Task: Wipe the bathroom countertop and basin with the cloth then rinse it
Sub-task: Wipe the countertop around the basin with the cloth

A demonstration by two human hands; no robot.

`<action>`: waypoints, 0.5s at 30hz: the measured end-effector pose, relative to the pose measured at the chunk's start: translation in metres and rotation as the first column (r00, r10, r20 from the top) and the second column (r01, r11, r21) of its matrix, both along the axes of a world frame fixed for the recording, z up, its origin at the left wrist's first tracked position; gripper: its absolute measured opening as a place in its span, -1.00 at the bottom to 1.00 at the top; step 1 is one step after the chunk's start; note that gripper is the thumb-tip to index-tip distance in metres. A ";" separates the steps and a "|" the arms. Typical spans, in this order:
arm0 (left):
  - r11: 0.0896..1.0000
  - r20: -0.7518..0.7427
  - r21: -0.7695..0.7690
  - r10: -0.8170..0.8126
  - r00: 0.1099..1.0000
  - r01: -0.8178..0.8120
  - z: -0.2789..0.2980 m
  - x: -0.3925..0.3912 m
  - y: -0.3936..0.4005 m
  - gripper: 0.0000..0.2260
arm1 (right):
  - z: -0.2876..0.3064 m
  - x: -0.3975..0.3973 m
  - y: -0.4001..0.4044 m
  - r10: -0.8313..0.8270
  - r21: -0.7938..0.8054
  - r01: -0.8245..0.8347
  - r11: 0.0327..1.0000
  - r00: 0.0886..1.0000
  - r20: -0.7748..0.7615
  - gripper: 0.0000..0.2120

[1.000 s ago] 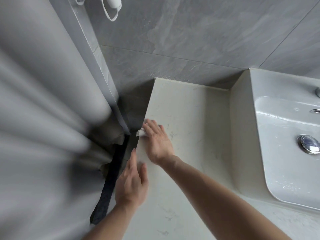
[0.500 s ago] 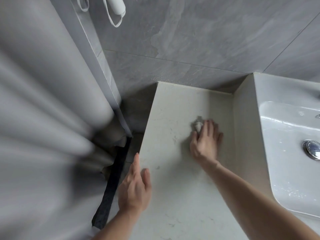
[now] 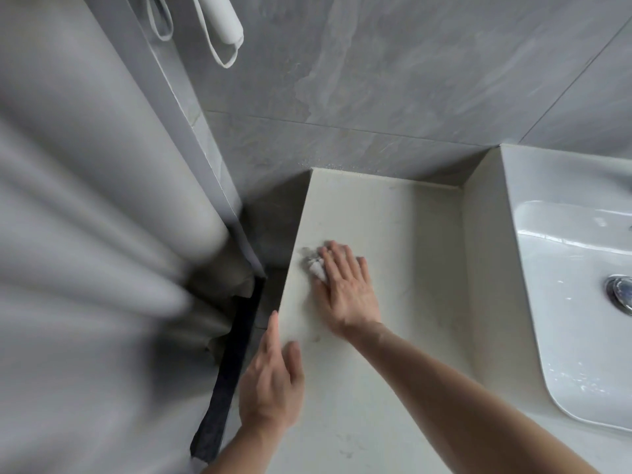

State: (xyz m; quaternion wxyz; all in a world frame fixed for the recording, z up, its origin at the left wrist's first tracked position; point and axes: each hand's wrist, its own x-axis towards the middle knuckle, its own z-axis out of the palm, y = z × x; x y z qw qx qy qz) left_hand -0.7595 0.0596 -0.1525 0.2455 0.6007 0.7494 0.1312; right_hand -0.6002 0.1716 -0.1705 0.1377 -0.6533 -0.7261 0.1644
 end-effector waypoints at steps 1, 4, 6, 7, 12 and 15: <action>1.000 -0.001 0.000 0.001 1.000 -0.001 0.001 0.000 0.000 -0.44 | -0.001 0.017 0.000 -0.058 0.007 0.058 0.998 0.998 0.011 -0.43; 1.000 -0.013 -0.015 0.011 1.000 -0.011 0.003 0.000 0.000 -0.45 | -0.001 0.069 0.004 -0.206 -0.003 0.207 0.978 0.976 0.073 -0.41; 1.000 -0.015 -0.020 0.010 1.000 -0.010 0.003 0.000 0.001 -0.45 | 0.002 0.102 0.011 -0.282 -0.013 0.285 0.958 0.952 0.116 -0.39; 1.000 -0.017 -0.019 0.009 1.000 -0.009 0.003 0.000 0.001 -0.45 | 0.003 0.115 0.016 -0.312 -0.013 0.317 0.948 0.940 0.137 -0.39; 1.000 -0.016 -0.023 0.016 1.000 -0.016 0.001 0.000 0.001 -0.45 | 0.000 0.140 0.062 -0.410 -0.030 0.426 0.904 0.885 0.220 -0.45; 1.000 -0.019 -0.023 0.017 1.000 -0.018 0.001 0.000 0.002 -0.45 | -0.001 0.131 0.092 -0.499 -0.048 0.515 0.856 0.847 0.181 -0.40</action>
